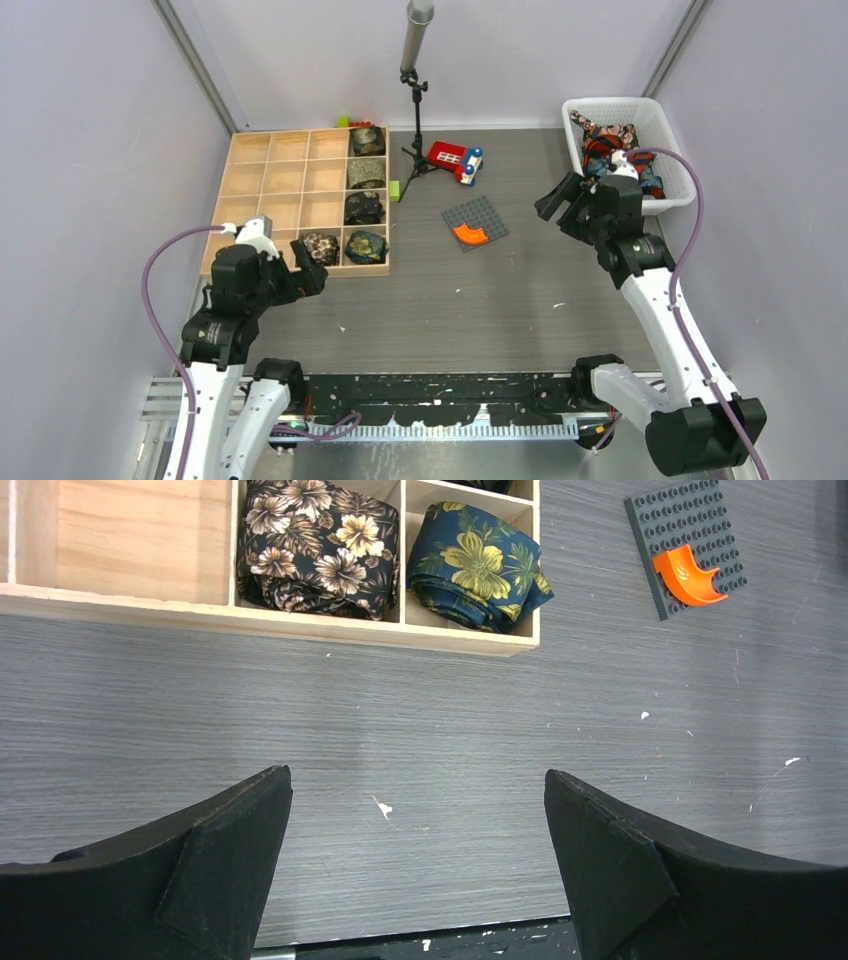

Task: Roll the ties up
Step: Pick up the tie from the bin.

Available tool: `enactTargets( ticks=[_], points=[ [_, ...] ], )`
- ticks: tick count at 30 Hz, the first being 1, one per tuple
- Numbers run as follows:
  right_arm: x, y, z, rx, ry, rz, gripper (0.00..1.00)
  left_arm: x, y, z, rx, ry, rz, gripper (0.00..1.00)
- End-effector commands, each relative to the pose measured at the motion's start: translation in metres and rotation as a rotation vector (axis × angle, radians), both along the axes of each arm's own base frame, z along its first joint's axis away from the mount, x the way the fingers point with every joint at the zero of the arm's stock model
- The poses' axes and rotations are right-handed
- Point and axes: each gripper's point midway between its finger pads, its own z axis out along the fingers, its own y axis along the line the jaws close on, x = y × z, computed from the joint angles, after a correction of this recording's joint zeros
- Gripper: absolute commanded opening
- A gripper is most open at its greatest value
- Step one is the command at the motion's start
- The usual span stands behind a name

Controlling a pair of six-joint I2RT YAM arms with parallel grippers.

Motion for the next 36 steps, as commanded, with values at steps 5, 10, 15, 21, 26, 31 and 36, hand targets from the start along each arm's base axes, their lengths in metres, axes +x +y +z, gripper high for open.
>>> enactTargets(
  ticks=[5, 10, 15, 21, 26, 31, 36],
  points=[
    [0.074, -0.045, 0.083, -0.11, -0.057, -0.168, 0.84, 0.004, -0.007, 0.009, -0.027, -0.028, -0.03, 1.0],
    [0.127, -0.107, 0.086, -0.09, 0.01, -0.319, 0.83, 0.004, -0.008, 0.009, -0.029, -0.031, -0.03, 1.0],
    [0.173, -0.16, 0.059, -0.129, 0.103, -0.36, 0.83, 0.004, -0.007, 0.008, -0.027, -0.028, -0.026, 1.0],
    [0.211, -0.21, 0.02, -0.252, 0.224, -0.403, 0.81, 0.005, -0.007, 0.007, -0.027, -0.026, -0.027, 0.98],
    [0.245, -0.232, -0.002, -0.322, 0.252, -0.4, 0.81, 0.005, -0.007, 0.007, -0.026, -0.025, -0.029, 0.98],
    [0.263, -0.247, -0.026, -0.374, 0.27, -0.421, 0.8, 0.005, -0.007, 0.006, -0.026, -0.018, -0.027, 0.97],
    [0.273, -0.25, -0.058, -0.376, 0.298, -0.415, 0.78, 0.006, -0.007, 0.005, -0.025, -0.017, -0.025, 0.97]
  ],
)
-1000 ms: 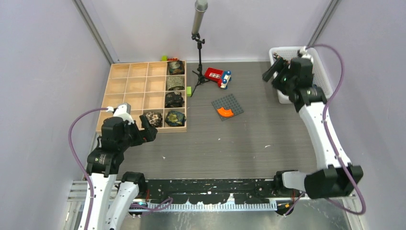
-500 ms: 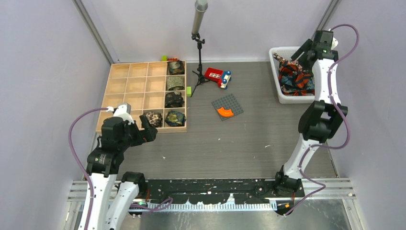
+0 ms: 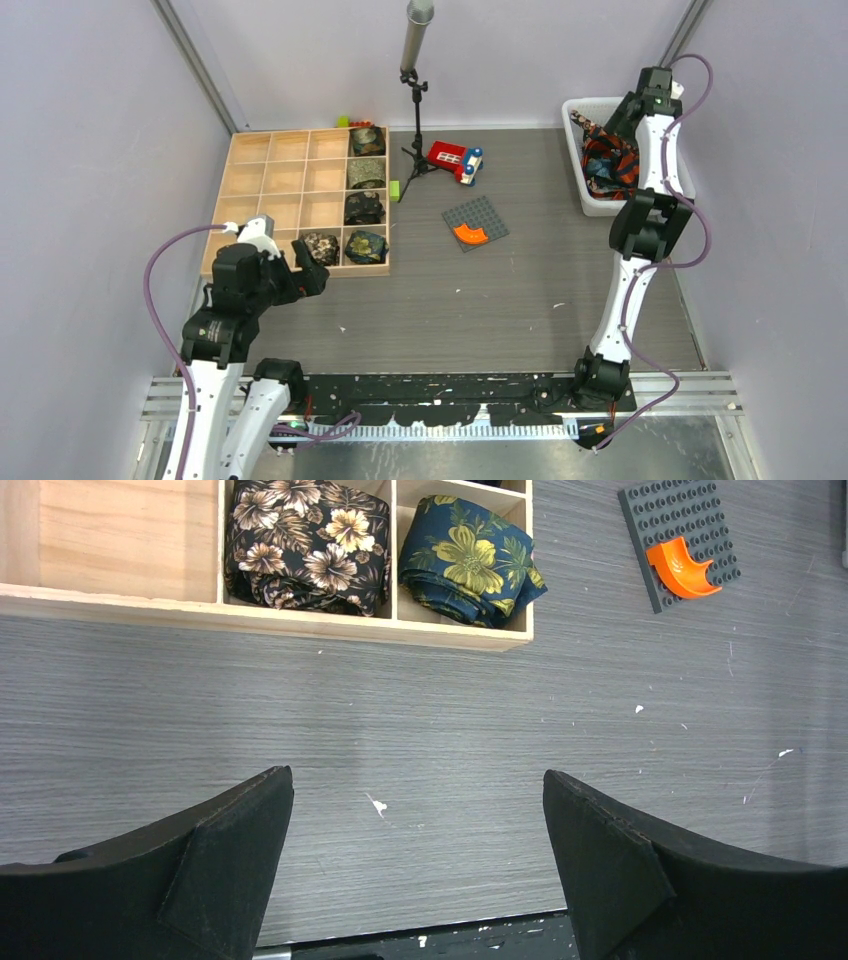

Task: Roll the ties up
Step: Pick up the tie from the bin.

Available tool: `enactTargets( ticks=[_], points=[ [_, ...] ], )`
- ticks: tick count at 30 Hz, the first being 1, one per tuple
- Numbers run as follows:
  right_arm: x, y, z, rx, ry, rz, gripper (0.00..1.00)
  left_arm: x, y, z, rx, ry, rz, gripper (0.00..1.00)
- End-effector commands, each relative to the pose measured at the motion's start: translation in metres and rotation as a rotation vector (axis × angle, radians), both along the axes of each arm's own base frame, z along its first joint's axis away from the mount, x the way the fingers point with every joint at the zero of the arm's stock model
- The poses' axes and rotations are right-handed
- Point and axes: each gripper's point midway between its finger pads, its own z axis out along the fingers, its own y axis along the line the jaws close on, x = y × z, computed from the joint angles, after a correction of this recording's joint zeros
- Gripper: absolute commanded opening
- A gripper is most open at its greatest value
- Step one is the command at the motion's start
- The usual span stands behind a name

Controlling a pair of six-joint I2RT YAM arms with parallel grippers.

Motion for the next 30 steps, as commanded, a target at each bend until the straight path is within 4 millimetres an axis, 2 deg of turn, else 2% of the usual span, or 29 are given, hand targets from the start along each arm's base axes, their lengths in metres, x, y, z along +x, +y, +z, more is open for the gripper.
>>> enactTargets(
  ticks=[1, 5, 8, 13, 16, 19, 24, 30],
  points=[
    [0.008, -0.01, 0.002, -0.057, -0.011, 0.0, 0.77, 0.006, -0.003, 0.007, -0.013, -0.028, -0.006, 0.97],
    [0.008, -0.018, -0.014, -0.093, 0.027, -0.014, 0.71, 0.006, -0.003, 0.006, -0.011, -0.026, -0.006, 0.97],
    [0.006, -0.022, -0.021, -0.114, 0.05, -0.018, 0.62, 0.006, -0.003, 0.006, -0.013, -0.025, -0.004, 0.97],
    [0.004, -0.028, -0.02, -0.146, 0.066, -0.022, 0.32, 0.005, -0.003, 0.006, -0.013, -0.025, -0.005, 0.97],
    [0.002, -0.03, -0.006, -0.167, 0.049, -0.026, 0.14, 0.005, -0.003, 0.006, -0.013, -0.027, -0.004, 0.97],
    [-0.002, -0.033, 0.021, -0.204, 0.014, -0.043, 0.01, 0.005, -0.003, 0.006, -0.014, -0.028, -0.007, 0.97],
    [-0.01, -0.026, 0.091, -0.261, -0.105, -0.041, 0.0, 0.004, -0.003, 0.008, -0.015, -0.038, -0.006, 0.97],
    [-0.026, 0.001, 0.184, -0.329, -0.272, -0.015, 0.0, 0.003, -0.001, 0.01, -0.013, -0.056, 0.004, 0.97]
  ],
)
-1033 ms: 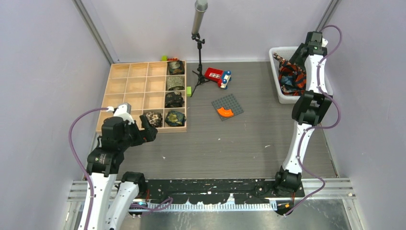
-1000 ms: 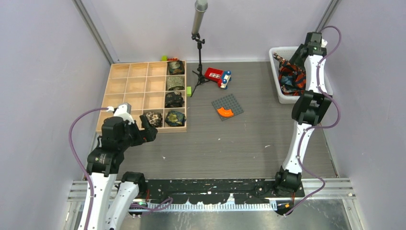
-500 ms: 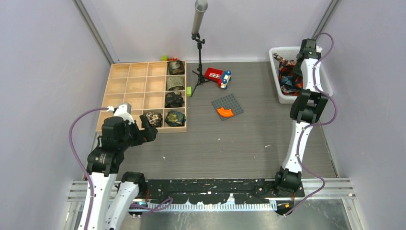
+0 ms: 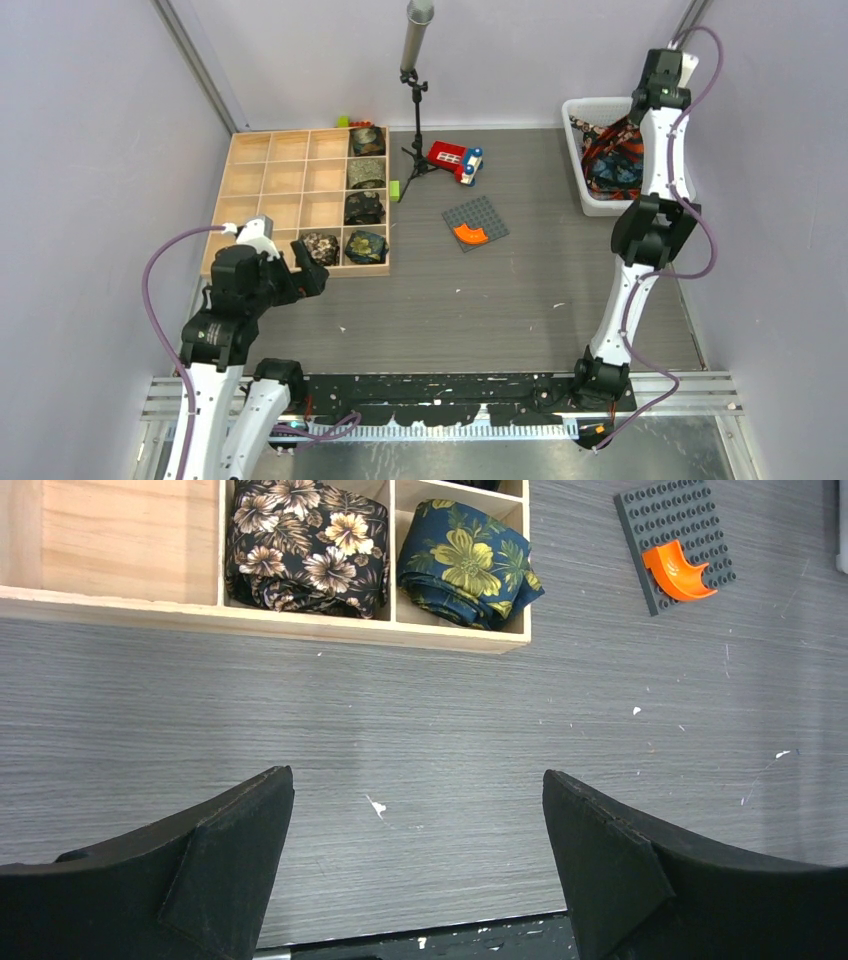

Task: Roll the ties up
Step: Pick up the tie from the bin, then place the tie at the center of the board.

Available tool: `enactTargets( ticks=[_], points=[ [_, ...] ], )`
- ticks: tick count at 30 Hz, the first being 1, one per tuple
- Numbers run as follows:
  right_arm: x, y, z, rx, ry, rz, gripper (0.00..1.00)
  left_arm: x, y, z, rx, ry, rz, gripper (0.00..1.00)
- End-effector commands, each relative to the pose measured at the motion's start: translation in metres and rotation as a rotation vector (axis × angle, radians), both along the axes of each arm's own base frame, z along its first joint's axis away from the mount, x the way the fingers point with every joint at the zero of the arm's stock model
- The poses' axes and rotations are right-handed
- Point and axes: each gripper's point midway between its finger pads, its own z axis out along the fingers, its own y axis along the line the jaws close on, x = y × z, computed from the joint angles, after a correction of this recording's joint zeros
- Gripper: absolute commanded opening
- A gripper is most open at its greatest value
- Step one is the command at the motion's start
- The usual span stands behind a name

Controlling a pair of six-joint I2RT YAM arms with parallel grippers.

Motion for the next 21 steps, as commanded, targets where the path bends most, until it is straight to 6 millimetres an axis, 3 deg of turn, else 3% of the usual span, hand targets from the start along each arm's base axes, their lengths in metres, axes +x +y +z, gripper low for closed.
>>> enactTargets(
  ticks=[1, 5, 10, 12, 19, 21],
  points=[
    [-0.018, 0.025, 0.162, -0.137, -0.314, 0.034, 0.0, 0.004, -0.001, 0.01, -0.012, -0.053, 0.005, 0.97],
    [-0.041, 0.05, 0.221, -0.185, -0.412, 0.061, 0.0, 0.003, 0.0, 0.011, -0.012, -0.064, 0.007, 0.97],
    [-0.078, 0.097, 0.277, -0.201, -0.511, 0.106, 0.0, 0.002, 0.0, 0.012, -0.013, -0.067, 0.005, 0.96],
    [-0.097, 0.119, 0.29, -0.206, -0.515, 0.132, 0.0, 0.002, 0.0, 0.012, -0.013, -0.066, 0.005, 0.96],
    [-0.171, 0.193, 0.302, -0.11, -0.504, 0.24, 0.0, 0.003, -0.001, 0.012, -0.013, -0.067, 0.004, 0.96],
    [-0.193, 0.205, 0.304, -0.075, -0.503, 0.251, 0.0, 0.004, -0.002, 0.011, -0.013, -0.061, -0.004, 0.96]
  ],
)
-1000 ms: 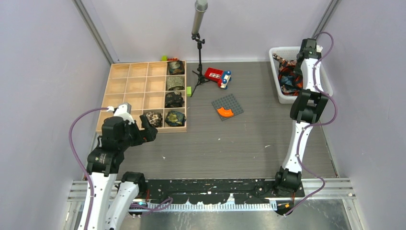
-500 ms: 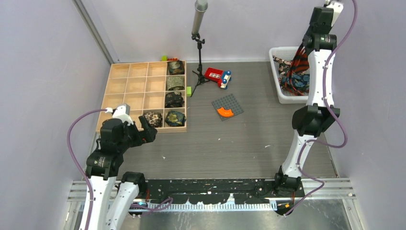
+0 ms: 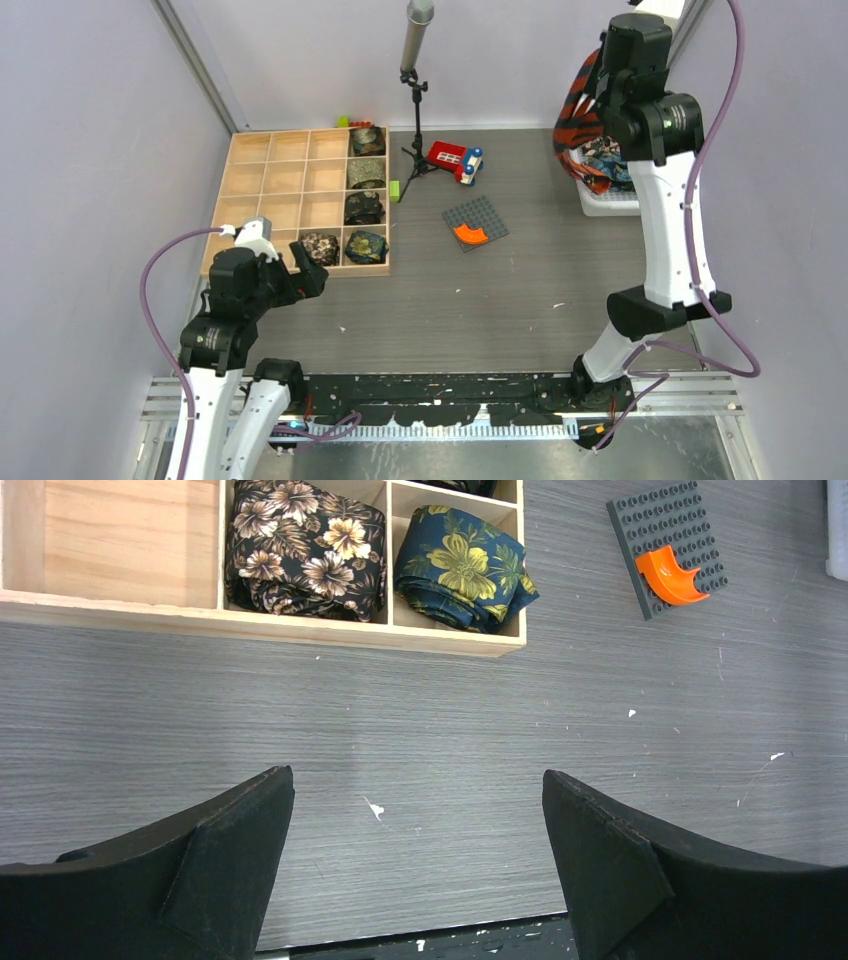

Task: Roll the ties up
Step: Place the tie at the center of the board.

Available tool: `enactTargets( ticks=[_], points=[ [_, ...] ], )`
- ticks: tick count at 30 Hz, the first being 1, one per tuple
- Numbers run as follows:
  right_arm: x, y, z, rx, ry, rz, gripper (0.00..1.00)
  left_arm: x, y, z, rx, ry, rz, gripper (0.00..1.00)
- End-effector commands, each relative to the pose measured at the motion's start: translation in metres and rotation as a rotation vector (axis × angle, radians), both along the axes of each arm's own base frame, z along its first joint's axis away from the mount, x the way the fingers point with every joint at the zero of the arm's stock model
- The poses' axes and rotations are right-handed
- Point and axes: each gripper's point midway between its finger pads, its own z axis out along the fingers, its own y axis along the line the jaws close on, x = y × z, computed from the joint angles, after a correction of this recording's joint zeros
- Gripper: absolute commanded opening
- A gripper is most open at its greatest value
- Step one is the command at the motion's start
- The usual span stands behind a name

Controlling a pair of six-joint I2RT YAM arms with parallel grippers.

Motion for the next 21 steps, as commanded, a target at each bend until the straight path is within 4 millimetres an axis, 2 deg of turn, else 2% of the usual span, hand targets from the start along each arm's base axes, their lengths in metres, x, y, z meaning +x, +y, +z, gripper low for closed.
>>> enactTargets(
  ticks=[1, 7, 14, 19, 21],
  points=[
    [-0.061, 0.012, 0.013, 0.077, -0.004, -0.008, 0.0, 0.007, -0.003, 0.006, -0.01, -0.032, -0.01, 0.96],
    [-0.117, 0.041, 0.015, 0.204, 0.03, 0.088, 0.0, 0.006, -0.004, 0.007, -0.011, -0.037, -0.017, 0.96],
    [-0.171, 0.071, -0.009, 0.401, 0.155, 0.281, 0.0, 0.007, -0.006, 0.005, -0.015, -0.029, -0.029, 0.96],
    [-0.209, 0.116, -0.043, 0.576, 0.343, 0.485, 0.0, 0.007, -0.009, 0.006, -0.02, -0.03, -0.046, 0.94],
    [-0.213, 0.127, -0.078, 0.599, 0.448, 0.499, 0.0, 0.008, -0.011, 0.004, -0.027, -0.018, -0.053, 0.91]
  ],
)
